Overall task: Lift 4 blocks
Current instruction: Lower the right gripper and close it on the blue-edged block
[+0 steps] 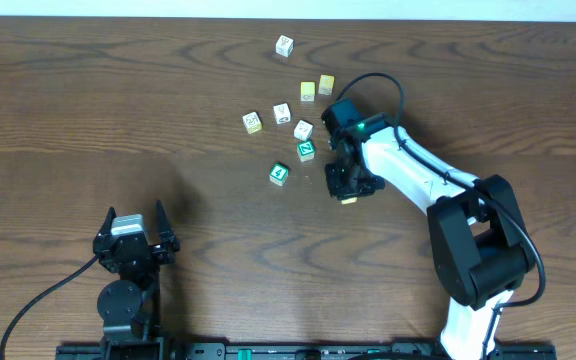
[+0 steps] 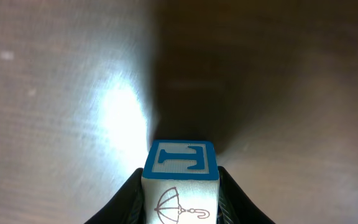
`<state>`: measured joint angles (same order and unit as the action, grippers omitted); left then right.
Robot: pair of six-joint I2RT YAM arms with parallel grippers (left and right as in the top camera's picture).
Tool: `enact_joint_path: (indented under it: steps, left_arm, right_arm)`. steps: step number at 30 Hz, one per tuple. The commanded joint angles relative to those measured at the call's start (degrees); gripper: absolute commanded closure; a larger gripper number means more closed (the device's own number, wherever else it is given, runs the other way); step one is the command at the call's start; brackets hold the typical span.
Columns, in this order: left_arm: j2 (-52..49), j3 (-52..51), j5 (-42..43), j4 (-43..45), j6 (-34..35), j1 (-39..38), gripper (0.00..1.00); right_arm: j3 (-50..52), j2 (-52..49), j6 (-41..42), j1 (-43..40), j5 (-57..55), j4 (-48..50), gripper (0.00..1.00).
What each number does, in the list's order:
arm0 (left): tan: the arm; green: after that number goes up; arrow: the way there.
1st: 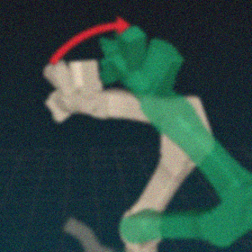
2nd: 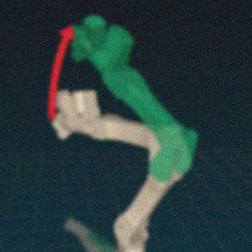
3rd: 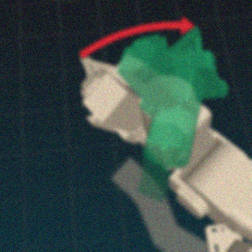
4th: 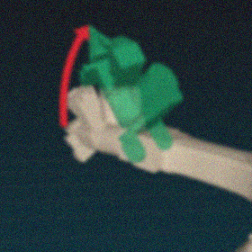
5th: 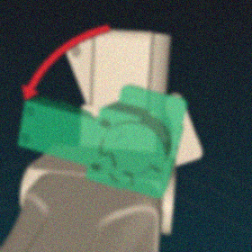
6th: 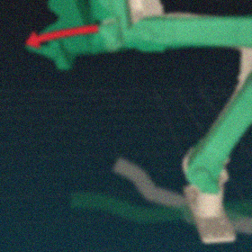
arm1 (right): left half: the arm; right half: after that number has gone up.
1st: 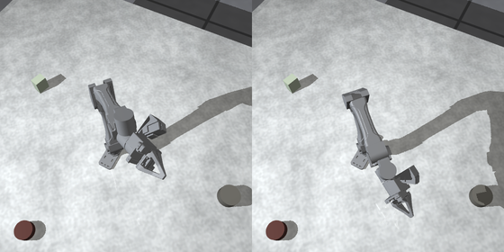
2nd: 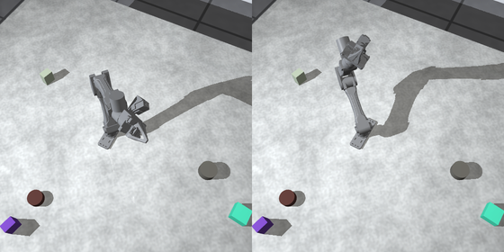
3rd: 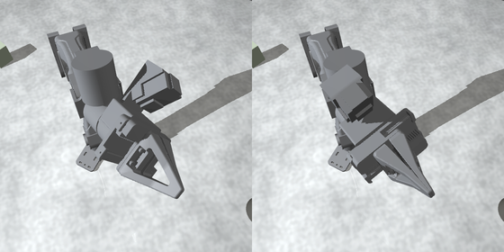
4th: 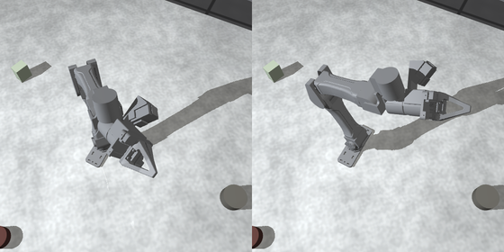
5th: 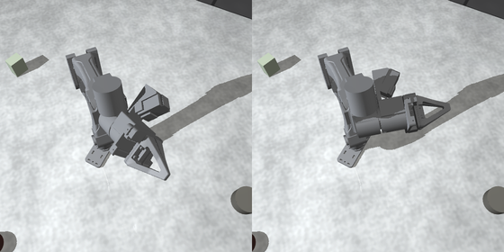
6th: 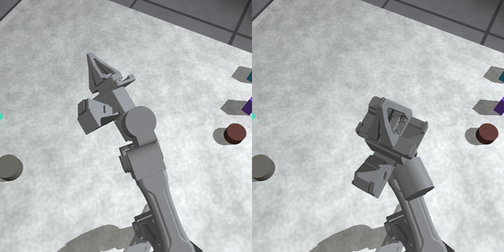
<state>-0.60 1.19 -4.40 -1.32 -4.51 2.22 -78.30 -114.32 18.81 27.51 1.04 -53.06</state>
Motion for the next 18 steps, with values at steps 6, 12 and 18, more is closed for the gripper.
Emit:
enact_joint_path:
  steps: [6, 12, 18]
  left_arm:
    - [0.26, -0.96, -0.72, -2.49, 0.26, 0.28, 0.24]
    - [0.26, -0.96, -0.72, -2.49, 0.26, 0.28, 0.25]
    - [0.26, -0.96, -0.72, -2.49, 0.26, 0.28, 0.25]
  right_arm:
    - [-0.5, 10.67, 6.67, 2.03, -5.11, -3.76, 0.99]
    - [5.7, 17.94, 9.84, 5.01, -5.77, -3.1, 0.99]
    - [22.08, 24.68, 16.04, 9.9, -5.75, 8.96, 0.99]
